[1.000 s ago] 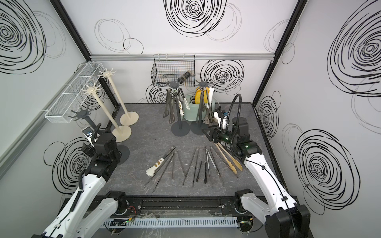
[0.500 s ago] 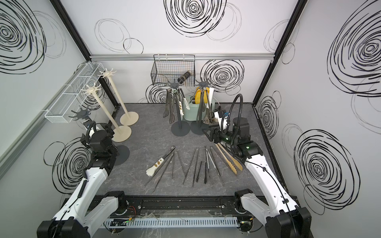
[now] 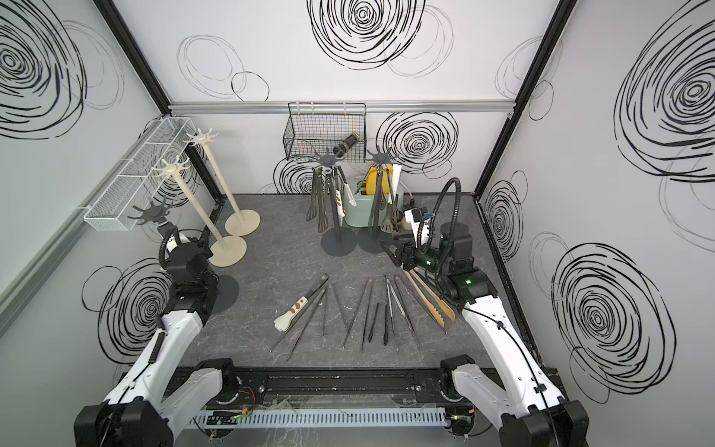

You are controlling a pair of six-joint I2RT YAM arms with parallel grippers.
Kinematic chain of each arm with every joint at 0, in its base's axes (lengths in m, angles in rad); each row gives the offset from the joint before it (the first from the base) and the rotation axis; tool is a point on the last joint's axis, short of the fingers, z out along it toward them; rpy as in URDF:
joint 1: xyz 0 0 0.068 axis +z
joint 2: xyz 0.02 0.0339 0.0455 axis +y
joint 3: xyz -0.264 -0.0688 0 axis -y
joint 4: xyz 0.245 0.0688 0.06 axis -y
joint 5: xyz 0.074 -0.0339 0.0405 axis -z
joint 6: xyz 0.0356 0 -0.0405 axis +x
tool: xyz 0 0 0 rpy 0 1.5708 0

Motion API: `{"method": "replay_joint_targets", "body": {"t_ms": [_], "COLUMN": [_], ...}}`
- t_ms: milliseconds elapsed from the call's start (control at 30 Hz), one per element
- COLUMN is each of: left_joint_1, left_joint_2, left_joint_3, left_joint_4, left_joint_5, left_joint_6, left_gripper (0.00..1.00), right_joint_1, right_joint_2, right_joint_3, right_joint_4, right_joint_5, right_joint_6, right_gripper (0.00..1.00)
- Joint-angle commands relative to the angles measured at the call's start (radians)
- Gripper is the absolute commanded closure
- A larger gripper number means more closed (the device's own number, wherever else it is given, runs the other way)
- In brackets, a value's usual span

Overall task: Hang food tongs on kitchen utensil racks
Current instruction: Pick up the rack from the center of the board, then place the rack at the center of the board.

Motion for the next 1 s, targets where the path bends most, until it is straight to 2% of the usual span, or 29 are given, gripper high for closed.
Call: {"method": "replay_joint_targets", "body": {"t_ms": [0,300,533,733,967], "left_joint_1": [0.002,-0.129,-0.203,-0.213,-0.258], "left_joint_2": [-0.029,-0.155,-0.168,-0.045,0.196], "left_joint_3": [0.018,0.048,0.056,0.084,0.221], "left_joint_4": [0.006,-0.027,0.078,0.235,0.381], "left_joint_5": [0.018,0.137,0.223,0.316,0.389], "left_joint_6": [0.005,-0.008,-0.021,-0.06,-0.079], "left_gripper": [1.0,1.0,1.0,1.0,1.0], "right_joint_1": [0.005,0.004,0.0,-0.006,-0.017], "right_joint_2": [-0.017,-0.026,-0.02,-0.032,-0.035], "right_joint_3": [-0.01,-0.016,-0.027,-0.044,-0.04], "right_joint_4": [0.003,0.003,0.016,0.024,0.02], "right_joint_5": [0.005,0.026,0.046,0.082,0.122], "right_joint_6": [-0.014,-0.019,-0.018,-0.021,-0.033], "right_gripper": [0.42,0.42,0.42,0.42,0.42]}}
